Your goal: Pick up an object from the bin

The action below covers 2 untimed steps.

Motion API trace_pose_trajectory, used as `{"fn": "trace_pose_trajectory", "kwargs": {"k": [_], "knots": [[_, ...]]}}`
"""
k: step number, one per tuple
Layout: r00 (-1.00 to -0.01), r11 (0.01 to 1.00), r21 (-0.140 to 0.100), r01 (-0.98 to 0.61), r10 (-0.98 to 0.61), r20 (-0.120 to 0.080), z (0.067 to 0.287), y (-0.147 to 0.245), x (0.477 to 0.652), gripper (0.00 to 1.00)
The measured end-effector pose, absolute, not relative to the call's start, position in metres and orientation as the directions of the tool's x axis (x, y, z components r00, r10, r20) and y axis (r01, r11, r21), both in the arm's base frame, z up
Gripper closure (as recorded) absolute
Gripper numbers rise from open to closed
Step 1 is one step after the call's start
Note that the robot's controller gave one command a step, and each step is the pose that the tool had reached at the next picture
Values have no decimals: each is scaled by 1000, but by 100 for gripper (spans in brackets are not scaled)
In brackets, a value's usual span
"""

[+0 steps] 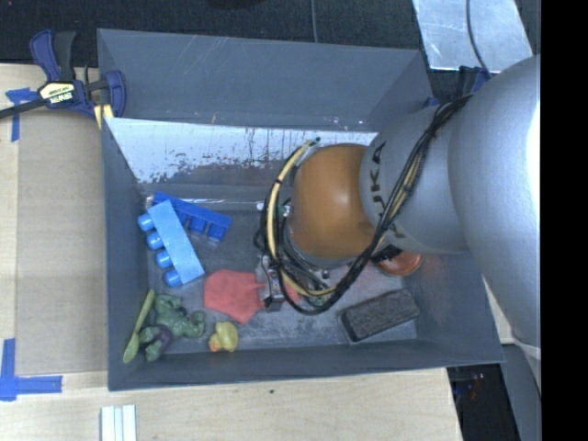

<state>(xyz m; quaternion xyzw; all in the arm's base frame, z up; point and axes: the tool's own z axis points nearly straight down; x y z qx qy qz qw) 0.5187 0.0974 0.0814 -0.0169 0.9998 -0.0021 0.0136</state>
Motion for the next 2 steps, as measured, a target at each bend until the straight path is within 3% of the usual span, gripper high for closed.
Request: {"fn": "trace_pose_trajectory", "kwargs": {"k": [1, 2], "knots": [[-999, 999, -2, 33, 33, -32, 92, 158, 485, 100], [-999, 1000, -4, 8, 8, -33, 116, 137, 493, 100]]}}
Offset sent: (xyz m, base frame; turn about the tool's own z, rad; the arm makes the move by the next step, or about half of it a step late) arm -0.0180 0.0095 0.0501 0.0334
